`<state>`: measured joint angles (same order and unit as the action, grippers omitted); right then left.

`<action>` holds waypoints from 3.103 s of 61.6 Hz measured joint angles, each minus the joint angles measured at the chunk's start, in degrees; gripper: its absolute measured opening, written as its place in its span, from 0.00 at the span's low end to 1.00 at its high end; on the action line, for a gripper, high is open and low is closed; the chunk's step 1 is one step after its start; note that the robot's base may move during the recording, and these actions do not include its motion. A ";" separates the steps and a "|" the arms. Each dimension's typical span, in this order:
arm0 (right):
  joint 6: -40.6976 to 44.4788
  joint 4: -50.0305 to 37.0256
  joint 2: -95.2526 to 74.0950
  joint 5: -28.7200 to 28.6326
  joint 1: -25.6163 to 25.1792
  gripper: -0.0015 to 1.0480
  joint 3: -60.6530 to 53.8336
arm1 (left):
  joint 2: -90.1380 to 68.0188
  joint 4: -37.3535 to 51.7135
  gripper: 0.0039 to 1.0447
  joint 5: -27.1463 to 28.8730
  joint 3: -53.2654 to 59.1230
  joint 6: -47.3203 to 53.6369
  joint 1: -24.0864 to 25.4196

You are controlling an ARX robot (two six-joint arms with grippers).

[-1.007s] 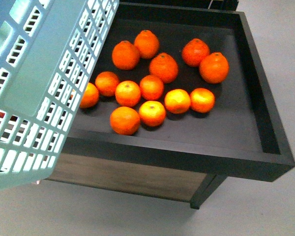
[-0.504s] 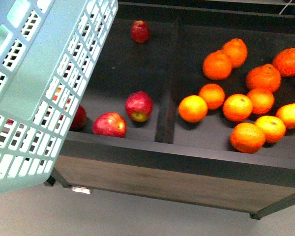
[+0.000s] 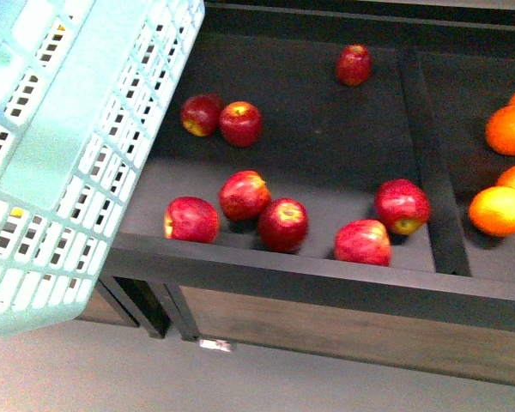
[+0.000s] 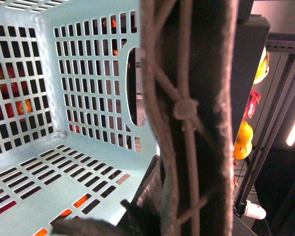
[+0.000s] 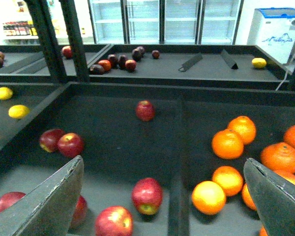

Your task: Pick lemon and mango into basket

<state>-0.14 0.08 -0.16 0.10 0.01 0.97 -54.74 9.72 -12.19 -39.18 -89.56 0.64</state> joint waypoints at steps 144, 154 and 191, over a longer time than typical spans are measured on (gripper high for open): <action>-0.02 0.00 -0.07 -0.28 -0.07 0.92 0.00 | -9.46 -28.68 0.05 4.85 -12.81 31.91 -5.97; -0.02 0.00 -0.07 -0.13 -0.07 0.92 0.00 | -18.34 -21.75 0.05 6.82 -17.42 35.30 -12.92; -0.02 0.00 -0.07 -0.11 -0.07 0.92 0.00 | -33.51 -11.23 0.05 -1.29 -27.30 32.46 -32.13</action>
<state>-0.16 0.08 -0.23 -0.01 -0.05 0.97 -88.25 -1.52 -13.47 -66.48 -57.10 -31.48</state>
